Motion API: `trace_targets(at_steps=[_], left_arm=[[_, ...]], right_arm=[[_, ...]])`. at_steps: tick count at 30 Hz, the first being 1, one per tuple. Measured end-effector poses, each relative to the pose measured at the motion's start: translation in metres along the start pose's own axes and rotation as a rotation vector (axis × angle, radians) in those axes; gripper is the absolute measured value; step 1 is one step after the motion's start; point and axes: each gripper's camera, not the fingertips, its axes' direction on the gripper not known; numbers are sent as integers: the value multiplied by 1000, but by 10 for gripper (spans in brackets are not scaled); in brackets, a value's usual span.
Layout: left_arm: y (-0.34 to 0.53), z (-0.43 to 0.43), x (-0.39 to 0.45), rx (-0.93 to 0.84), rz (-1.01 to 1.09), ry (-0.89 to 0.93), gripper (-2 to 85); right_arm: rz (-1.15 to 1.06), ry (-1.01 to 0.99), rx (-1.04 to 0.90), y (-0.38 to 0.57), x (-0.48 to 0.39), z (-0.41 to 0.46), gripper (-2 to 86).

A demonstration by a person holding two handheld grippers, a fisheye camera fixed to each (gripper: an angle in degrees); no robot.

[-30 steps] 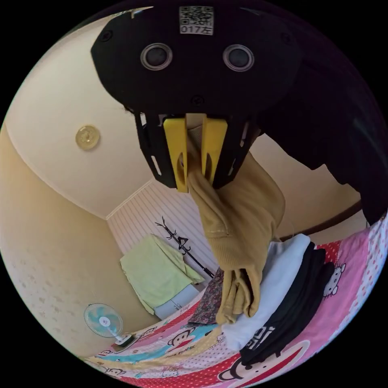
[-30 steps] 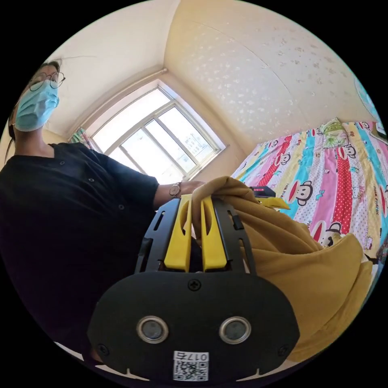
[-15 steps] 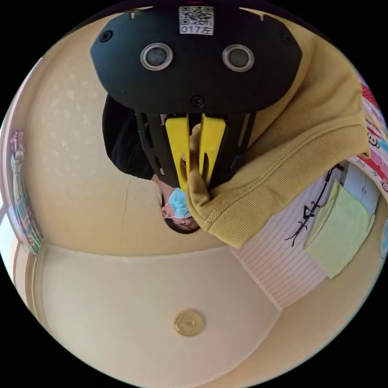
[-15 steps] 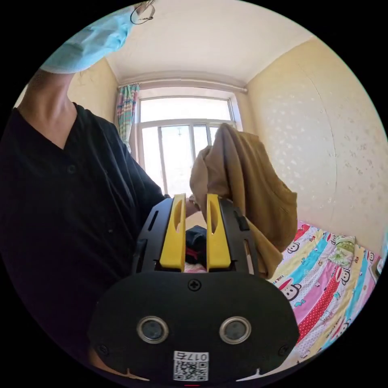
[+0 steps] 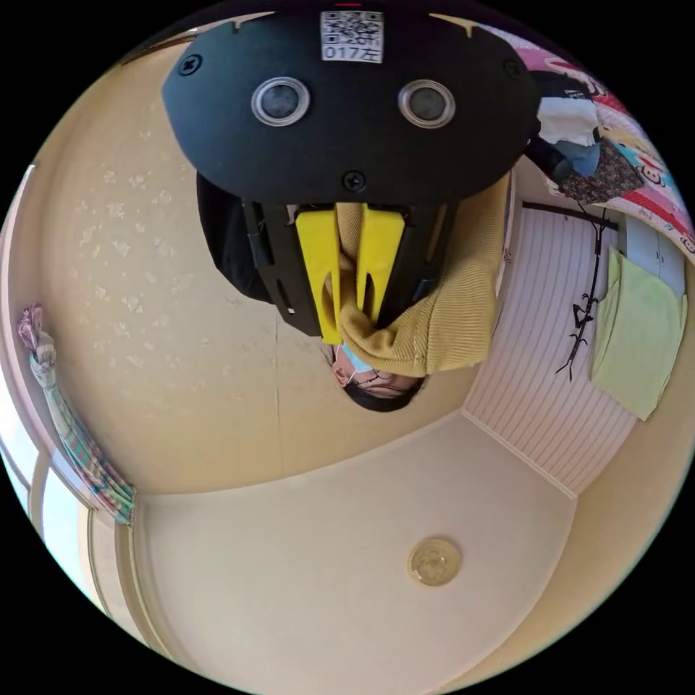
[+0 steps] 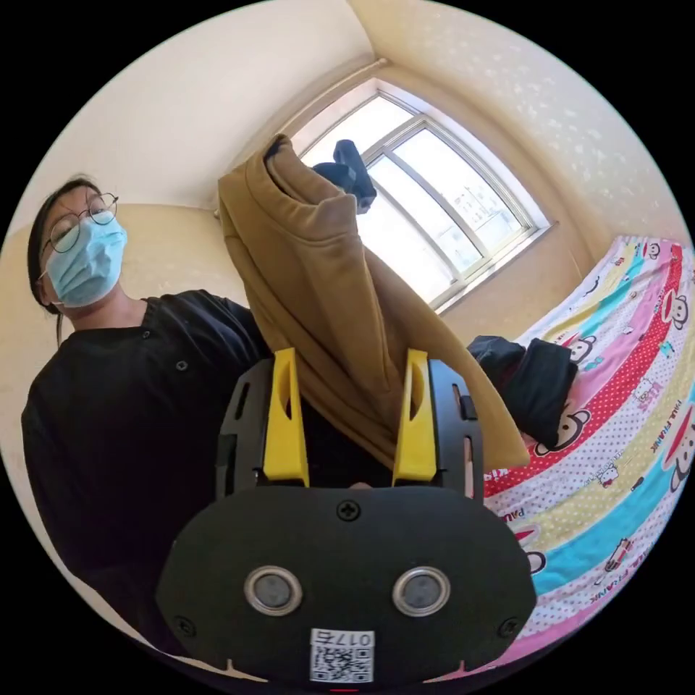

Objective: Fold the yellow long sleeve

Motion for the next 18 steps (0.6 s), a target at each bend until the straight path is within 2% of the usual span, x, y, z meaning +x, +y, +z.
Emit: trace_targets(at_steps=[2, 4, 7, 9, 10, 12, 16, 18], left_arm=[[7, 8, 4, -10, -10, -23, 20], [11, 13, 11, -8, -37, -83, 22], [20, 9, 30, 31, -106, -288, 26], [29, 1, 51, 81, -139, -458, 25], [32, -1, 56, 93, -150, -513, 24], [44, -3, 69, 107, -219, -765, 16], [62, 7, 48, 43, -409, -1081, 4], [77, 14, 20, -25, -567, -1286, 0]], right_arm=[[35, 53, -3, 5, 8, 10, 71], [31, 70, -14, 4, 6, 5, 51], [-42, 426, 6, -5, -33, -14, 41], [-91, 714, 103, -19, -74, -34, 37], [-97, 760, 147, -22, -85, -41, 36], [-144, 833, 327, -33, -126, -62, 34], [-244, 1011, 420, -45, -179, -50, 31], [-277, 1224, 446, -53, -210, -24, 29]])
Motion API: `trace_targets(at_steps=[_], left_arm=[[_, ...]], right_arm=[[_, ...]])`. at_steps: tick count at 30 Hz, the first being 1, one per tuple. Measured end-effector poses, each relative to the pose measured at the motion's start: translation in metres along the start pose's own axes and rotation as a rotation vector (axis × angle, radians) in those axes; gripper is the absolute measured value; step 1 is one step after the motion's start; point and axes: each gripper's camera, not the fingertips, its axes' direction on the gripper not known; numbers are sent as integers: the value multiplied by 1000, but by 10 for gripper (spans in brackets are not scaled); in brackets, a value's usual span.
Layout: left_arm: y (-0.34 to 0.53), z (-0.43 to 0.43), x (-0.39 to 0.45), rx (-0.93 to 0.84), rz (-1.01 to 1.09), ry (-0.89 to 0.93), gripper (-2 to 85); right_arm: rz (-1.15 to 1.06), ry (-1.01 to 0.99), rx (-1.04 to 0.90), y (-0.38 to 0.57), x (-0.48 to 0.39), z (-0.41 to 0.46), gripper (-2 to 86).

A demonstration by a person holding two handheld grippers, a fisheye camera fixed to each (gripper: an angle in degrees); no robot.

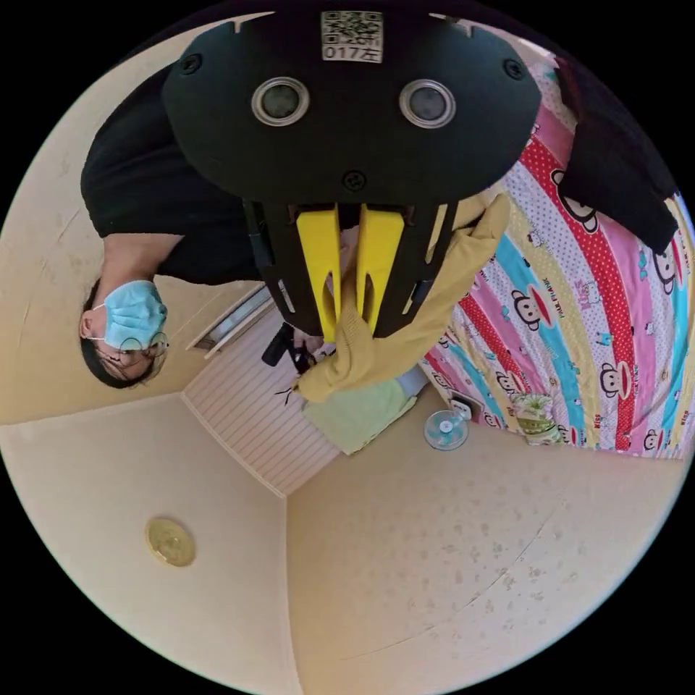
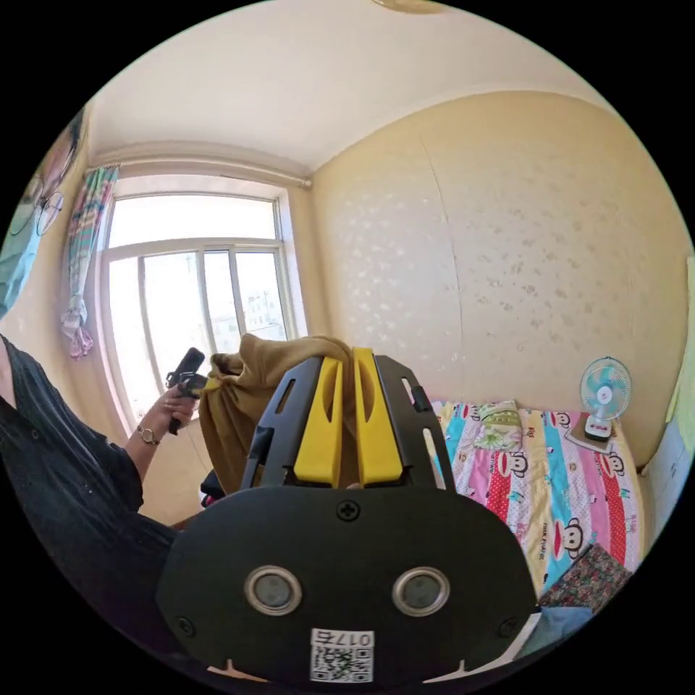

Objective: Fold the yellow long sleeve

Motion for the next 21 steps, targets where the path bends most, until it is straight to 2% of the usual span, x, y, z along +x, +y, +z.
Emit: trace_targets(at_steps=[2, 4, 6, 9, 11, 14, 17, 18, 19, 21], left_arm=[[4, 16, 1, -6, -57, -104, -1], [6, 25, 13, 32, -43, -165, -1], [5, 29, 45, 75, 32, -299, 8], [0, 36, 87, 70, 194, -389, 31], [-4, 48, 96, 23, 217, -394, 57], [-7, 98, 85, -163, 176, -345, 115], [2, 154, 78, -285, 175, -270, 86], [5, 166, 79, -273, 188, -164, 47], [5, 168, 80, -249, 181, -119, 45], [3, 152, 82, -105, 141, -97, 39]], right_arm=[[-10, 115, -18, -5, -20, -3, 27], [-10, 110, 44, -3, -36, -14, 26], [-2, 74, 137, -5, -52, -36, 25], [-76, 67, 215, -22, -77, -61, 25], [-123, 75, 263, -34, -93, -70, 25], [-163, 45, 320, -56, -116, -76, 26], [-189, 99, 367, -72, -139, -78, 26], [-205, 158, 375, -79, -148, -79, 26], [-217, 186, 370, -82, -152, -79, 26], [-266, 250, 350, -90, -157, -79, 27]])
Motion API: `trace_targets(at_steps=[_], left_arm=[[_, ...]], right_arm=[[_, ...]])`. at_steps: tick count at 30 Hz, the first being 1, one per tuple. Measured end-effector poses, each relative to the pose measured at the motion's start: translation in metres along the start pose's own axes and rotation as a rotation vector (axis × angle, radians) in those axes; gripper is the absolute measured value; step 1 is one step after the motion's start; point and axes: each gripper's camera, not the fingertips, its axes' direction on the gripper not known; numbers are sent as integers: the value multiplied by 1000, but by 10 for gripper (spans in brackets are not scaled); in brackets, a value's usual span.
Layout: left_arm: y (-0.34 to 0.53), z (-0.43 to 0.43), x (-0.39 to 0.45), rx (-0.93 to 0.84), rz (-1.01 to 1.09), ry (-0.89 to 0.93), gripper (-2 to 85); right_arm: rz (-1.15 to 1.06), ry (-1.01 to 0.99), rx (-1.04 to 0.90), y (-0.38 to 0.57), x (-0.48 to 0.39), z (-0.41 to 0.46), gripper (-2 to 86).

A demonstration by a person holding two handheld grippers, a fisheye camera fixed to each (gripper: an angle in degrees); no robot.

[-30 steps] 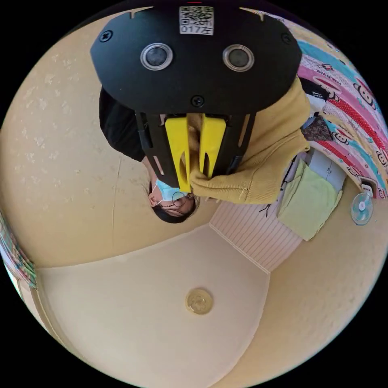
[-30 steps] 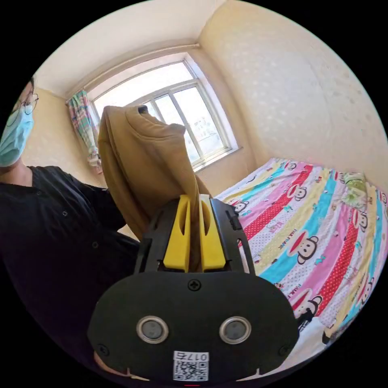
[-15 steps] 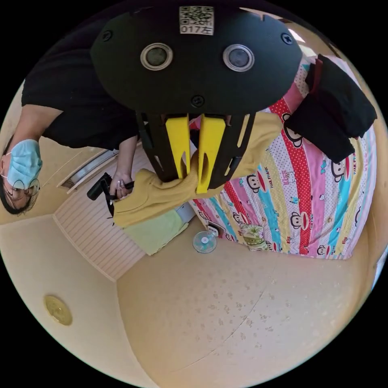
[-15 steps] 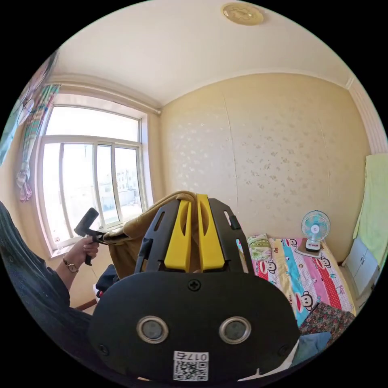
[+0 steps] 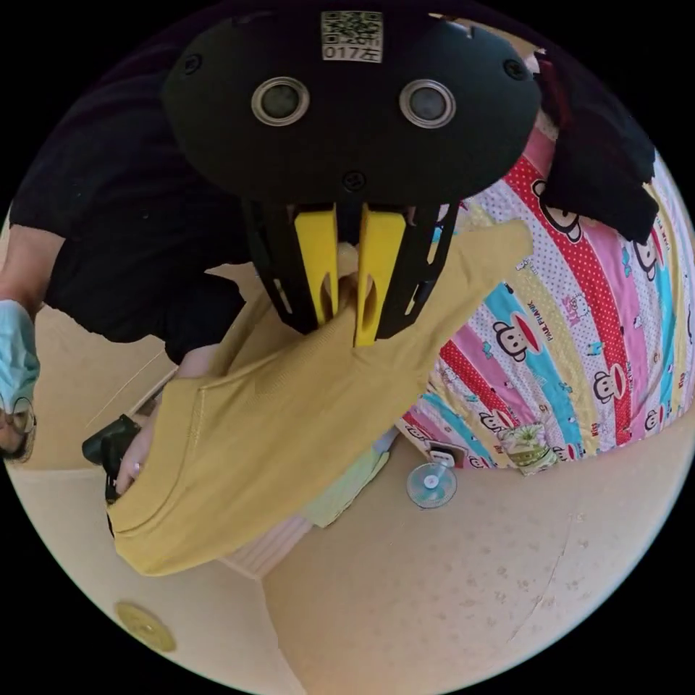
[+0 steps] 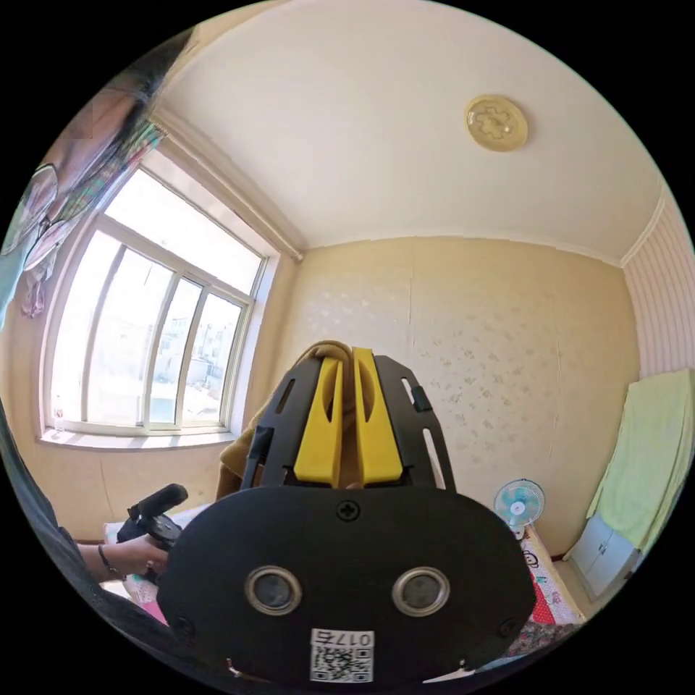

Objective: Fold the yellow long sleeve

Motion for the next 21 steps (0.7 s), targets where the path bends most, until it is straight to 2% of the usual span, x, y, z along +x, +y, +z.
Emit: trace_targets(at_steps=[3, 5, 7, 9, 13, 18, 21], left_arm=[[2, -56, -6, 201, -82, -111, 38], [5, -93, -10, 320, -105, -95, 37], [11, -124, -10, 432, -104, -89, 36], [18, -151, 0, 490, -87, -165, 34], [20, -169, 22, 410, 38, -161, 32], [6, -212, 67, 236, 174, -255, 33], [-21, -244, 78, 166, 200, -270, 33]], right_arm=[[-46, 27, -46, 3, 13, 2, 27], [-45, 52, -105, 13, 28, 5, 27], [-37, -8, -174, 32, 46, 8, 27], [22, -178, -219, 72, 72, 0, 27], [205, -394, -275, 126, 110, -19, 27], [155, -497, -298, 124, 121, -29, 26], [127, -467, -317, 102, 129, 3, 27]])
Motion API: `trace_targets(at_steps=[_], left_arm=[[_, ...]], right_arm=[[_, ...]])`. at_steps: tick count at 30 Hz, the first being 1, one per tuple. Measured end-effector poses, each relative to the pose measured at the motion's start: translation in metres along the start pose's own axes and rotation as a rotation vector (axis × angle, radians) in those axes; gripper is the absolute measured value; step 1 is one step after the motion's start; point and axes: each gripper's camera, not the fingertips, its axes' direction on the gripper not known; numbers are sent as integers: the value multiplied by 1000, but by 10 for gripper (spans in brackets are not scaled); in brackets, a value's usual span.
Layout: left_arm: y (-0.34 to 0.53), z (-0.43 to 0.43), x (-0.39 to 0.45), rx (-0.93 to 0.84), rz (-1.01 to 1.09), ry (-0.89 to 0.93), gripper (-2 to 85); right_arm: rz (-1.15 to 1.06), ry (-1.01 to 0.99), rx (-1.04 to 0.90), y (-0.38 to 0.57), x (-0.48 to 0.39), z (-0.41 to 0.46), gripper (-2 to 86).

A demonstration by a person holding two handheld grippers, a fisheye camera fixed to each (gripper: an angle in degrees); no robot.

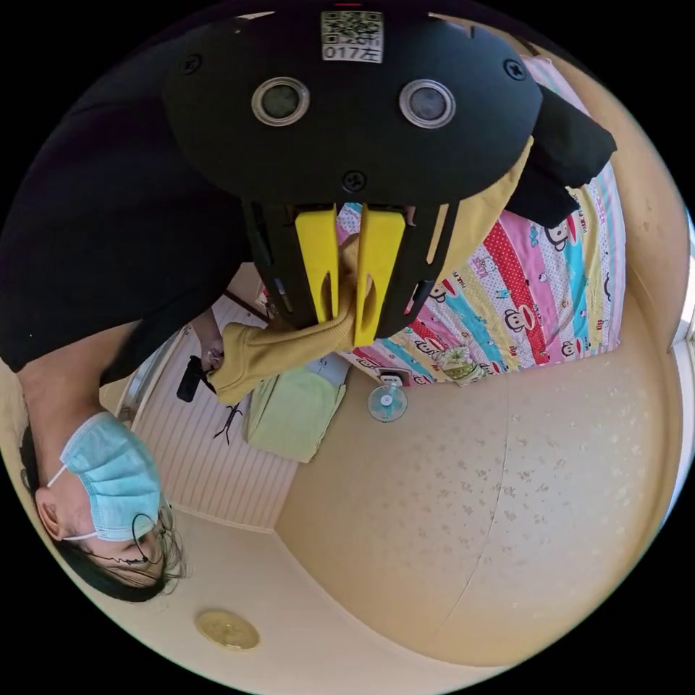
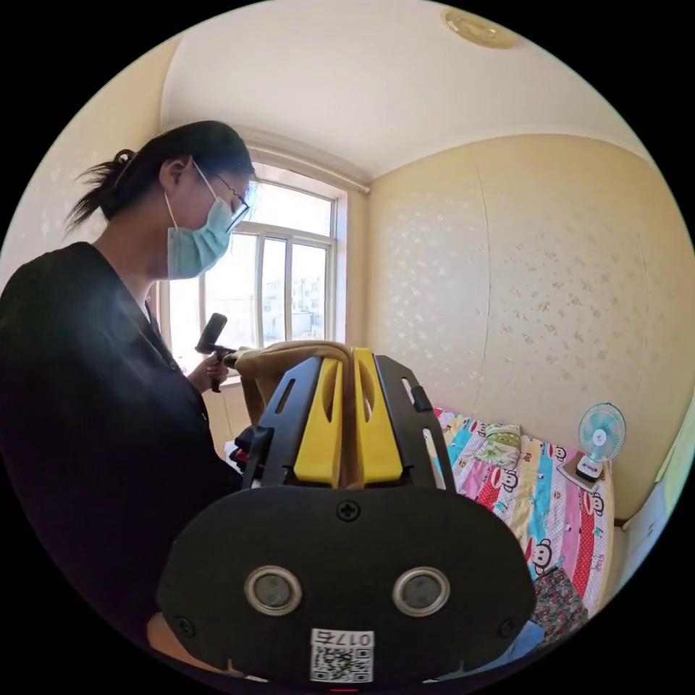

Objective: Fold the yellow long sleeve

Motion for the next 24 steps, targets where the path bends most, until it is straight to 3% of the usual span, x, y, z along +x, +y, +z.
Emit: trace_targets(at_steps=[7, 11, 15, 18, 21, 24], left_arm=[[-56, -5, -103, -99, -164, 69, 37], [-60, 56, -238, -266, -362, 112, 39], [-39, 151, -408, -444, -637, -1, 53], [2, 180, -506, -409, -924, -46, 99], [43, 168, -535, -274, -1022, -16, 113], [93, 160, -521, -409, -1014, -119, 114]], right_arm=[[96, 55, -195, -29, 100, 112, 30], [186, 43, -469, 11, 201, 246, 33], [307, 104, -780, 97, 313, 424, 42], [425, 257, -936, 165, 371, 521, 49], [526, 329, -1004, 221, 384, 558, 61], [563, 318, -1131, 290, 366, 558, 93]])
